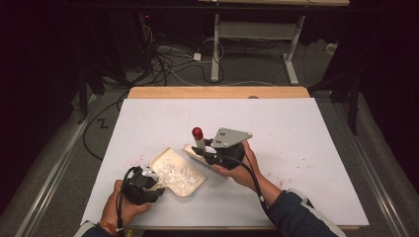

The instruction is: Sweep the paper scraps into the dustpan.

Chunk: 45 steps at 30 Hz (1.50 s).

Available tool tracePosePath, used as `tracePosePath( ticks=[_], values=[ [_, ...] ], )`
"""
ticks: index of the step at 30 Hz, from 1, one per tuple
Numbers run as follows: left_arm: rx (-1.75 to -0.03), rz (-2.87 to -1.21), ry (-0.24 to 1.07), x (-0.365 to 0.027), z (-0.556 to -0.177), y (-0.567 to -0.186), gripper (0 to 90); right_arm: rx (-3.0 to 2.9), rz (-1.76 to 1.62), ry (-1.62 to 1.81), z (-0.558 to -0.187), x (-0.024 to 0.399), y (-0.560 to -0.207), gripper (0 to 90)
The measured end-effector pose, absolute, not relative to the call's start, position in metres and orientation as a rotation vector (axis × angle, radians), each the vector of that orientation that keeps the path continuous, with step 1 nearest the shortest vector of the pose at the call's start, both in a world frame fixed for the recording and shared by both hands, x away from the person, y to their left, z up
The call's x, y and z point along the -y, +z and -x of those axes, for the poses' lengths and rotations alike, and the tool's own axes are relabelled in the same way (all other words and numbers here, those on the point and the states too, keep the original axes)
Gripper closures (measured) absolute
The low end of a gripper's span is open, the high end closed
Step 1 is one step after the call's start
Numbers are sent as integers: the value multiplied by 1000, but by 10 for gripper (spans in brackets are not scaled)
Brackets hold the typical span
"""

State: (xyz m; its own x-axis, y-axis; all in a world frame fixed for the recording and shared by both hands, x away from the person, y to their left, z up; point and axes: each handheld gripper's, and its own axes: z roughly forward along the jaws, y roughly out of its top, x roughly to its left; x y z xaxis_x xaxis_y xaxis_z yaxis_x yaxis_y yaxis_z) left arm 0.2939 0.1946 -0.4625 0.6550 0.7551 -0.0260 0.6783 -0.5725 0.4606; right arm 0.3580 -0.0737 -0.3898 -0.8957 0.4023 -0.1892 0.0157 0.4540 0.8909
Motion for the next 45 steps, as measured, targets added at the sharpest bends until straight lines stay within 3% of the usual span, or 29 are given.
tracePosePath(
  ticks=[14,45],
  values=[
    [-1150,-2414,245,-196,-296,-464,634,-2351,-295,1554,-336,80,-375,704],
    [-1174,-2371,253,-198,-302,-464,634,-2236,-494,1471,-325,189,-357,703]
  ],
)
